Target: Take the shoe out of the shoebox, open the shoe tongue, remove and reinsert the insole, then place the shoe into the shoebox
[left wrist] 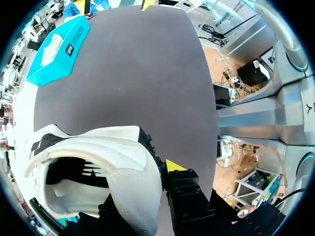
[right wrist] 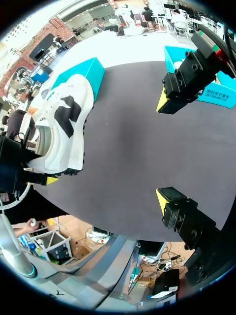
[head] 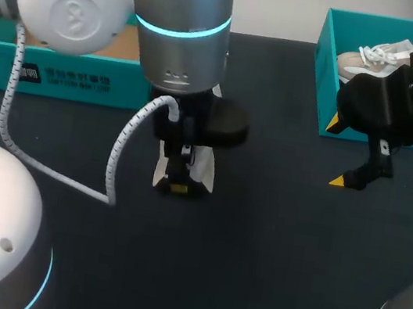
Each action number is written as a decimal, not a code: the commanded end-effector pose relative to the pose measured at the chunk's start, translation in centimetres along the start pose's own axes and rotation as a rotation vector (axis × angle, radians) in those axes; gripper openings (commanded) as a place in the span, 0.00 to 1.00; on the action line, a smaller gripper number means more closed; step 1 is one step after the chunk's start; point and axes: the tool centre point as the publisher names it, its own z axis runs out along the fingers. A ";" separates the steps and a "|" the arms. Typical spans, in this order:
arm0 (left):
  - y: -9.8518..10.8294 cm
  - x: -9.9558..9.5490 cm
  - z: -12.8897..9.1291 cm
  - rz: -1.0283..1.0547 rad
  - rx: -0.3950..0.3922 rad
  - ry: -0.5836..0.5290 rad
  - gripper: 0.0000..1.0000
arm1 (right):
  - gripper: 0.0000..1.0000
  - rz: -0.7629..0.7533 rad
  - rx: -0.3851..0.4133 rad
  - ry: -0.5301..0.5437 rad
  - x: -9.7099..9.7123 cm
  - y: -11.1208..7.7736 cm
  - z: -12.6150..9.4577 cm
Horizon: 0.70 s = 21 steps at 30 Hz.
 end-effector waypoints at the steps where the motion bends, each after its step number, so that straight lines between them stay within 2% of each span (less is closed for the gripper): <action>1: 2.5 -2.2 -1.1 0.009 0.024 0.018 0.00 | 1.00 0.001 0.004 0.006 -0.3 0.2 0.1; 7: 6.7 -5.5 -2.9 0.070 0.031 0.021 0.00 | 1.00 0.001 0.004 0.006 -0.3 0.2 0.1; 10: 9.2 -7.5 -3.4 0.131 0.021 0.033 0.00 | 1.00 0.001 0.004 0.006 -0.3 0.2 0.1; 15: 13.2 -11.5 -4.2 0.117 0.022 0.038 0.00 | 1.00 0.001 0.004 0.006 -0.3 0.2 0.1; 21: 17.3 -13.8 -5.3 0.093 0.019 0.003 0.00 | 1.00 0.001 0.004 0.006 -0.3 0.2 0.1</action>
